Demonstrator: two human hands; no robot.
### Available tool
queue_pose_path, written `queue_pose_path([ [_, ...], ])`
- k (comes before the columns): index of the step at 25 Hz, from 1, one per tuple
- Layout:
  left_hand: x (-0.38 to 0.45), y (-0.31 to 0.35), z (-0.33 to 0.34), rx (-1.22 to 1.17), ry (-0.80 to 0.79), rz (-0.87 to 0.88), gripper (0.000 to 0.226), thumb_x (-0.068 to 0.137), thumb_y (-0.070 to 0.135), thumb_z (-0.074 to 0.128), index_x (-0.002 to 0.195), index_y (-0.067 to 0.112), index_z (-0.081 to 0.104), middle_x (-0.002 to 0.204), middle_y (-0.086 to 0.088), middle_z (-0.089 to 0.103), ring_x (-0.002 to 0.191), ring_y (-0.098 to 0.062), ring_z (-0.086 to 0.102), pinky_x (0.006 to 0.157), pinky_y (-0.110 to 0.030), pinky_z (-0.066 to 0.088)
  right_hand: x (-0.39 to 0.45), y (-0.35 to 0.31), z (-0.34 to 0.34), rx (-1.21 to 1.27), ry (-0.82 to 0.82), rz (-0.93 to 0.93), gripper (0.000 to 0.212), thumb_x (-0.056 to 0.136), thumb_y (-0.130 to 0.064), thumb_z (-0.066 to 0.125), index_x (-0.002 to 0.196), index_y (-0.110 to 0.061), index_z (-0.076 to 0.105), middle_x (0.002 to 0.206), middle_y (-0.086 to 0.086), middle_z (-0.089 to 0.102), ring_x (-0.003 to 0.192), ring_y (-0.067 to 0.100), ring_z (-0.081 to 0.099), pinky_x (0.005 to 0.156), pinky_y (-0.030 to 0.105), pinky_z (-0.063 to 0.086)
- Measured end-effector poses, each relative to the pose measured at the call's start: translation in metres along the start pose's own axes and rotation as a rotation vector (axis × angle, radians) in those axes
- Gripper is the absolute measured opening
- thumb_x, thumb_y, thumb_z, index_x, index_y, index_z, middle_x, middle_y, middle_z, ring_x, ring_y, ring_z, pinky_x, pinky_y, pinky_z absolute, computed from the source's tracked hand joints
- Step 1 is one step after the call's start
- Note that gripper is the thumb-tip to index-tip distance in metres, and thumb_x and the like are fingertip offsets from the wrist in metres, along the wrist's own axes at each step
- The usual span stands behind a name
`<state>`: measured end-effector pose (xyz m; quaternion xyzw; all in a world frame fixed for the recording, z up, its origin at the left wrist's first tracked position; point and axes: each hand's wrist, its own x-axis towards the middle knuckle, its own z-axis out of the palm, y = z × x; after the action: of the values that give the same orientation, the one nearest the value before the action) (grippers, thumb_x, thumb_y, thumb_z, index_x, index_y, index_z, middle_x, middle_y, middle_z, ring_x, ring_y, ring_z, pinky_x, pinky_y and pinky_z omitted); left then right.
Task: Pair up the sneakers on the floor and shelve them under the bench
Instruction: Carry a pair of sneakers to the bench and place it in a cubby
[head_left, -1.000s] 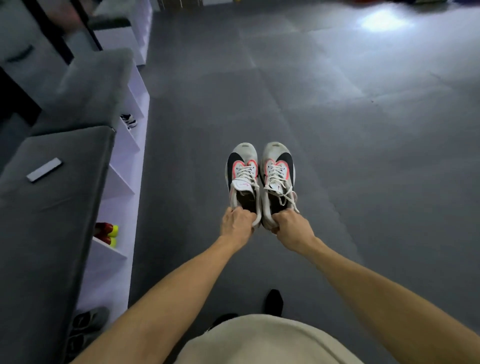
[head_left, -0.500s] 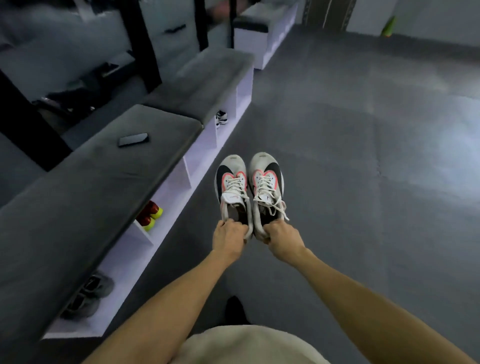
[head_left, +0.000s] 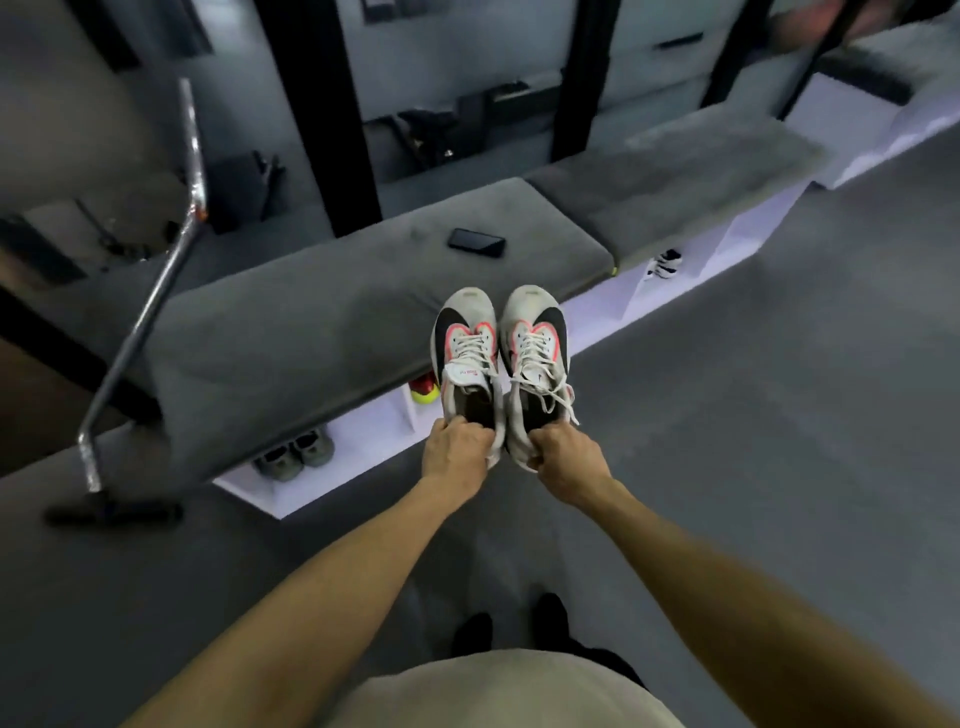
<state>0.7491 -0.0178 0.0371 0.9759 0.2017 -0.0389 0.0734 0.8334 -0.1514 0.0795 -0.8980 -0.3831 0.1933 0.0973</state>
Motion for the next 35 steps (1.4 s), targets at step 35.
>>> queue_pose_path([
  [35, -0.013, -0.099, 0.279, -0.11, -0.089, -0.662, 0.004, 0.086, 0.018, 0.064, 0.088, 0.022, 0.065, 0.091, -0.001, 0.067, 0.093, -0.024, 0.061, 0.078, -0.031, 0.032, 0.179, 0.022, 0.284, -0.143, -0.336, -0.542, 0.016, 0.085, -0.013, 0.053, 0.095, -0.008, 0.064, 0.098, 0.016, 0.064, 0.09, 0.04, 0.062, 0.064, 0.034, 0.039],
])
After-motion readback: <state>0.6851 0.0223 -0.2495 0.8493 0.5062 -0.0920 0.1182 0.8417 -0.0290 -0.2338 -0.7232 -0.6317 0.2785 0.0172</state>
